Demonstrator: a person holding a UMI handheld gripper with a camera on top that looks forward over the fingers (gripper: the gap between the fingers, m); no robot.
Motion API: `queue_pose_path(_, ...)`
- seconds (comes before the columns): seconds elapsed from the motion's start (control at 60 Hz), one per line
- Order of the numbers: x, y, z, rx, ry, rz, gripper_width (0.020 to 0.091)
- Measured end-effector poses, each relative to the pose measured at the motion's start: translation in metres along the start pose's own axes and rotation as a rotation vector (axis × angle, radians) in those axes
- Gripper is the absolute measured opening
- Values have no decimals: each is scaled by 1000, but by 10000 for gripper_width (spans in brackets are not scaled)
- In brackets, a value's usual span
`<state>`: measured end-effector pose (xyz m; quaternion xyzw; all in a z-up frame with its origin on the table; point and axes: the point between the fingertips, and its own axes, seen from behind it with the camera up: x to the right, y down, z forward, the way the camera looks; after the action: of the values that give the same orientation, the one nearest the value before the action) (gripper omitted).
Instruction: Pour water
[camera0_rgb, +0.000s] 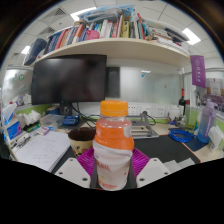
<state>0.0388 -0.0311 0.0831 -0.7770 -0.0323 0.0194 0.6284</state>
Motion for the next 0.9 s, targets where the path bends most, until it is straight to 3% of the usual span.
queue_pose_path(0.1,0,0,1,10,-12,6,387)
queue_pose_path(0.283,1,-1,4,-38,-16,-23,386)
queue_pose_path(0.45,27,-28,4,-94,37,-157,383)
queue_pose_path(0.65,72,-46,14,-203,100,-630,383)
queue_pose_path(0.717,73,-56,20,-201,94,-816,384)
queue_pose_path(0.9,75,-50,39,-306,59,-1334,384)
